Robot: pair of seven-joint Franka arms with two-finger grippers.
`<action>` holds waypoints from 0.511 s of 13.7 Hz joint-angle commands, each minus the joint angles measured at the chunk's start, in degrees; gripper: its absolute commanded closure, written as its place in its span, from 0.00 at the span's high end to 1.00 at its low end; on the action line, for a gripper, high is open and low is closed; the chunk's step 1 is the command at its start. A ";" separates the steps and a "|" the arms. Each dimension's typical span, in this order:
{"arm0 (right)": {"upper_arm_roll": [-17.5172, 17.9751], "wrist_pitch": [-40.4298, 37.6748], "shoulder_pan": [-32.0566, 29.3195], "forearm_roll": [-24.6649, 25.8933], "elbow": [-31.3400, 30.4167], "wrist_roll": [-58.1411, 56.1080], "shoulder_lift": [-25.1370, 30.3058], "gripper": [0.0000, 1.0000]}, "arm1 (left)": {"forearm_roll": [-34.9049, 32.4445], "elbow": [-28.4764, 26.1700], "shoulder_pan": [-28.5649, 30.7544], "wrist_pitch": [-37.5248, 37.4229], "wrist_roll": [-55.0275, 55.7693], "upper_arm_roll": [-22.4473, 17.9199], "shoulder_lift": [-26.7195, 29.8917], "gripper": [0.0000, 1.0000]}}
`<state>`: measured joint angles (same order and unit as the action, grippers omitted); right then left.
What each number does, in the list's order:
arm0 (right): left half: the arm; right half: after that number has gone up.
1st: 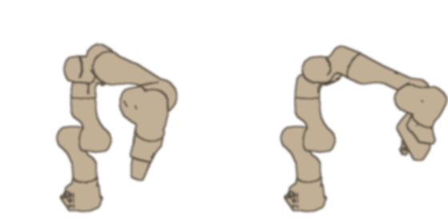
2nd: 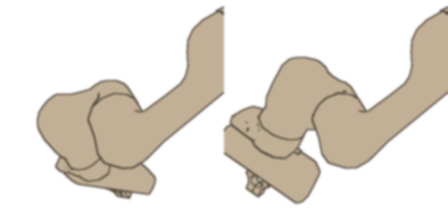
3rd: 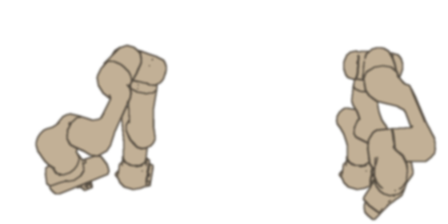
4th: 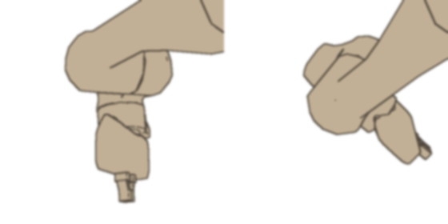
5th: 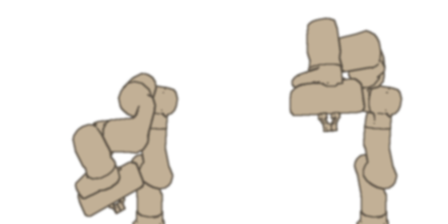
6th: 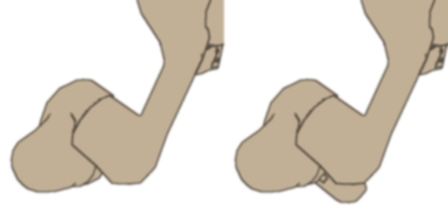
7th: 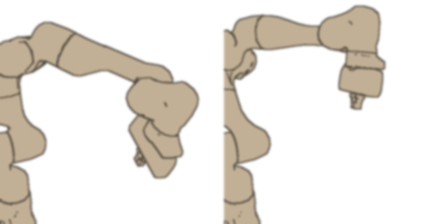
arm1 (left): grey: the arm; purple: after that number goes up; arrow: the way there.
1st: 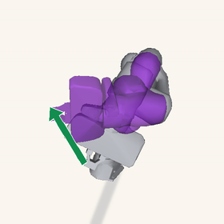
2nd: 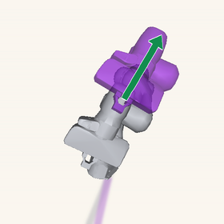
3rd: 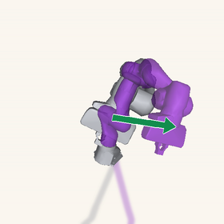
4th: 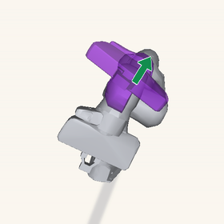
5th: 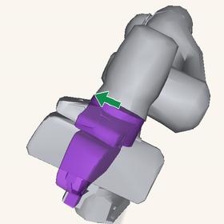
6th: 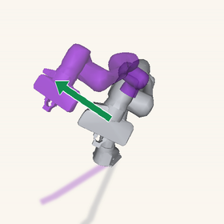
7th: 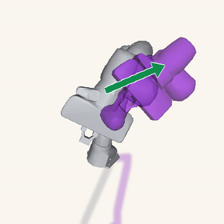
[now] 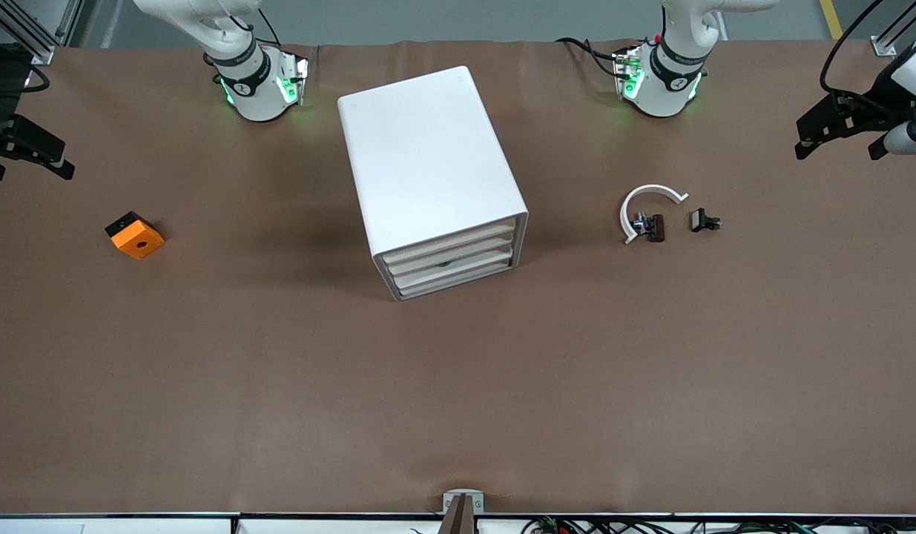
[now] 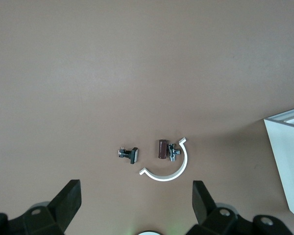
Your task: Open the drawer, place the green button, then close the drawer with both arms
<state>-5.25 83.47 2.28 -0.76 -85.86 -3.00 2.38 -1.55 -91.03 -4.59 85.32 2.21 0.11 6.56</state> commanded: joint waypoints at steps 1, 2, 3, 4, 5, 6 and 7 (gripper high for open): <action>-0.11 -0.77 0.09 0.76 1.30 0.63 -0.44 1.00 | -0.91 1.03 2.02 0.20 -0.89 1.02 -0.40 1.00; -0.11 -0.77 0.18 0.76 1.22 0.63 -0.44 1.00 | -0.65 1.03 4.21 0.20 -0.89 3.81 -0.40 1.00; -0.11 -0.77 0.18 0.76 1.22 0.63 -0.44 1.00 | -0.82 0.86 5.02 0.20 -0.80 5.15 -0.23 1.00; -0.11 -0.77 0.18 0.76 1.30 0.63 -0.44 1.00 | -1.00 0.77 4.85 0.11 -0.45 5.25 -0.05 1.00; -0.11 -0.77 0.18 0.76 1.30 0.63 -0.44 1.00 | -0.91 0.77 4.85 -0.15 -0.36 5.25 -0.05 1.00; -0.11 -0.77 0.18 0.84 1.30 0.63 -0.44 1.00 | -1.00 0.85 4.85 -0.24 -0.62 5.25 -0.31 1.00; -0.11 -0.68 0.18 0.85 1.30 0.63 -0.44 1.00 | -1.00 0.94 4.85 -0.24 -0.62 5.25 -0.49 1.00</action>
<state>-5.27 83.47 2.28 -0.74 -85.85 -3.00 2.38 -1.55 -91.03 -0.80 85.48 2.18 4.39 6.54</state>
